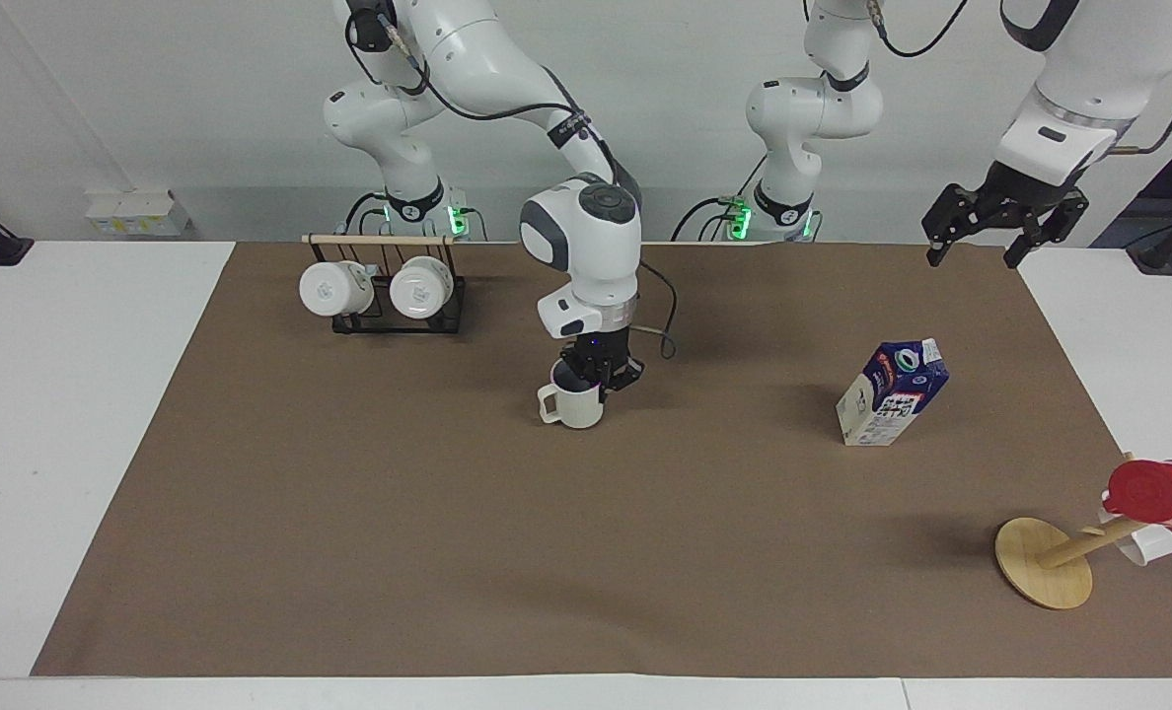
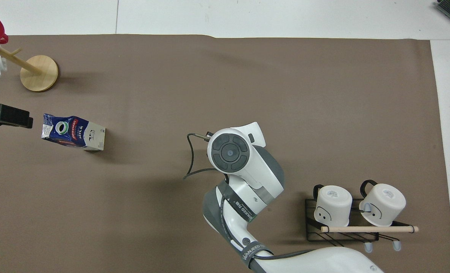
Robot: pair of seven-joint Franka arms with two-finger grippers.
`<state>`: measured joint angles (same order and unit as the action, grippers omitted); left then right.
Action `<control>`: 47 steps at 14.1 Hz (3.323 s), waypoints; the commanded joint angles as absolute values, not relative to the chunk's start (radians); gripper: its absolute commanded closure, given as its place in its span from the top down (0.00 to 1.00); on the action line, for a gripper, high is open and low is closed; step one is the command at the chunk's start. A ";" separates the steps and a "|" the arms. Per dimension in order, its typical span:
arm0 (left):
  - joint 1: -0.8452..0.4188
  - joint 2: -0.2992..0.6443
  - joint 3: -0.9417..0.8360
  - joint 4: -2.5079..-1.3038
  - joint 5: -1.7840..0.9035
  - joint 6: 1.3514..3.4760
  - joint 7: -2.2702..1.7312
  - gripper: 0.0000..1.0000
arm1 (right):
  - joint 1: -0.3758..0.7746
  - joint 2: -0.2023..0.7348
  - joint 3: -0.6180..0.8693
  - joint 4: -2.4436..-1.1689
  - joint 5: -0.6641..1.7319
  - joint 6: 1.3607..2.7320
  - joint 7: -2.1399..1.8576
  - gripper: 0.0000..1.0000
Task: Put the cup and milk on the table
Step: 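Lower the mug with the right gripper while the left gripper reaches the carton, then withdraw the right gripper while the left gripper grasps the milk carton, then carry the milk carton with the left gripper beside the white mug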
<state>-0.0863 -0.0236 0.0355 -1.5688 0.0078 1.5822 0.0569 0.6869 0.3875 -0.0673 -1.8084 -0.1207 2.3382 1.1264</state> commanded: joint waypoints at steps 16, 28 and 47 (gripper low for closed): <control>-0.077 0.038 0.040 -1.881 0.011 2.034 0.069 1.00 | 0.603 0.155 -0.072 -1.793 -0.078 2.105 0.862 1.00; -0.077 0.015 0.040 -1.976 0.014 2.042 0.081 0.96 | 0.278 -0.069 -0.078 -1.795 -0.025 1.804 0.322 1.00; -0.487 0.026 0.003 -1.841 -0.015 2.006 -0.375 0.60 | 0.006 -0.121 -0.087 -1.619 0.020 1.516 0.051 1.00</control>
<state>-0.4284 0.0031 -0.0133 -1.8717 -0.0024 2.0074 -0.3101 0.0190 -0.1255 -0.0890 -1.6715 0.0057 1.5643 0.0696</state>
